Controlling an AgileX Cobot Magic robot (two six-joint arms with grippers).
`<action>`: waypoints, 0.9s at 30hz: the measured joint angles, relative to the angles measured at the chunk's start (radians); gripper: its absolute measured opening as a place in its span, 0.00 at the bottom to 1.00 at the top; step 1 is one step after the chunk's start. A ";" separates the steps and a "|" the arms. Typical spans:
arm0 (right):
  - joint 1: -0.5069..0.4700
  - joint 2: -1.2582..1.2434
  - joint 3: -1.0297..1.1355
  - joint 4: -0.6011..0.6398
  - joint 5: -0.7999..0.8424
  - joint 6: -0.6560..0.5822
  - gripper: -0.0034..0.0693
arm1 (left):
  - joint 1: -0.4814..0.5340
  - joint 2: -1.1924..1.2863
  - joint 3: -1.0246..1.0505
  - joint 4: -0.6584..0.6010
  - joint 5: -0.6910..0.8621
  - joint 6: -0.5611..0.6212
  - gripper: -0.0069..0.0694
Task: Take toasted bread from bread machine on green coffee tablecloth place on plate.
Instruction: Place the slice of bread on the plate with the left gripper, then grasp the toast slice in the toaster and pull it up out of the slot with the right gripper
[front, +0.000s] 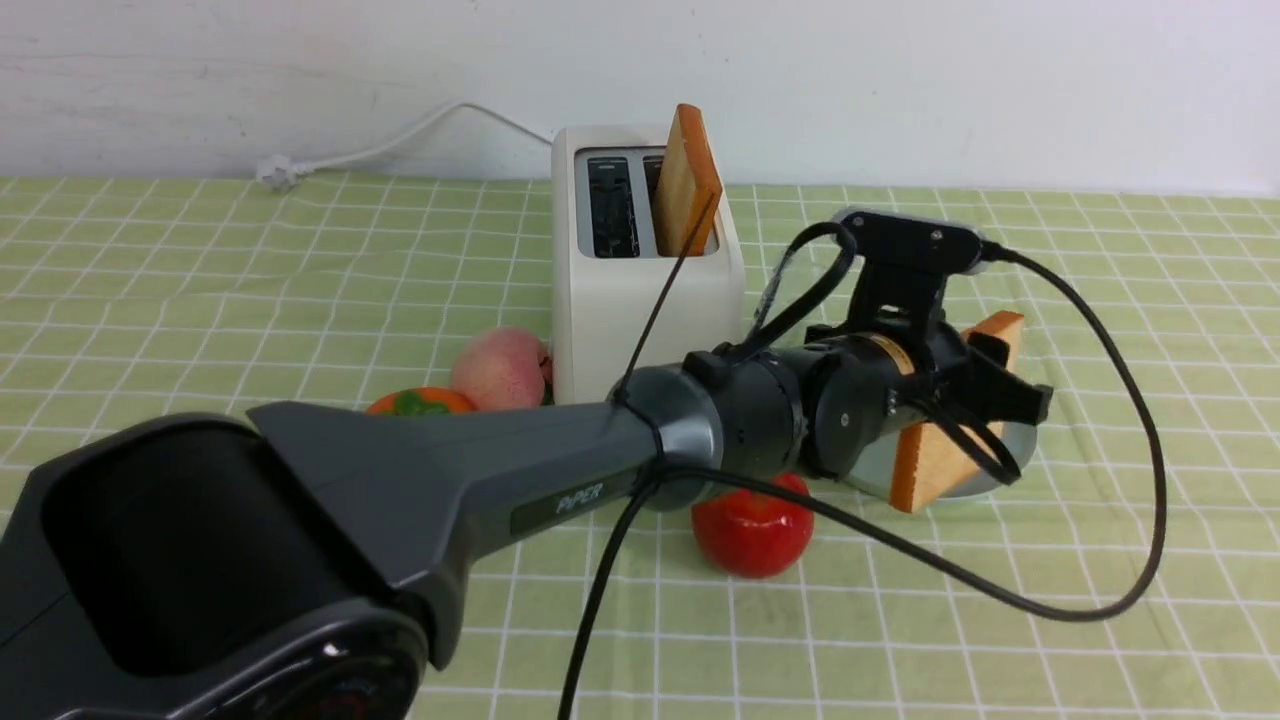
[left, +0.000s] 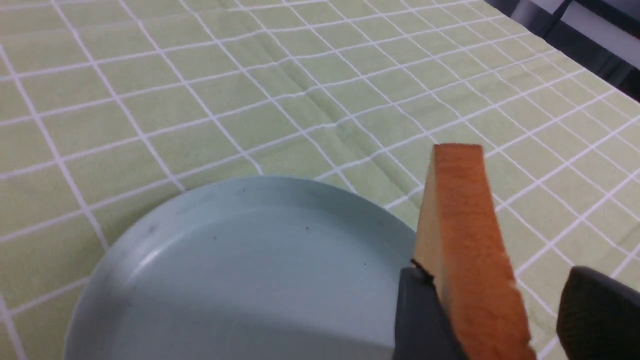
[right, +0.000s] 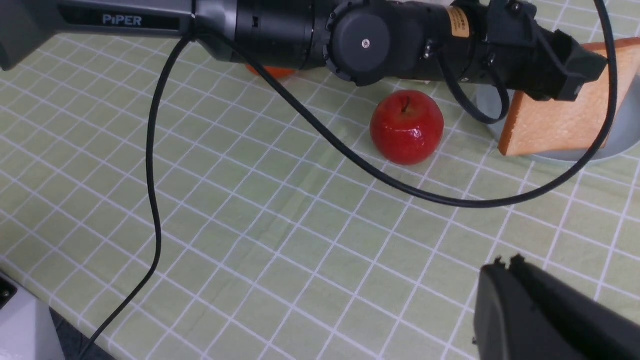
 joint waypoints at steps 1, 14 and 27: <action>0.000 0.000 0.000 0.000 0.000 -0.001 0.05 | 0.000 0.000 0.000 0.000 -0.021 0.033 0.60; 0.000 0.000 0.000 -0.001 -0.007 -0.028 0.05 | 0.000 -0.102 0.000 -0.027 -0.152 0.152 0.61; 0.000 0.012 0.000 -0.029 -0.020 -0.028 0.05 | 0.000 -0.363 0.003 -0.037 0.539 0.126 0.07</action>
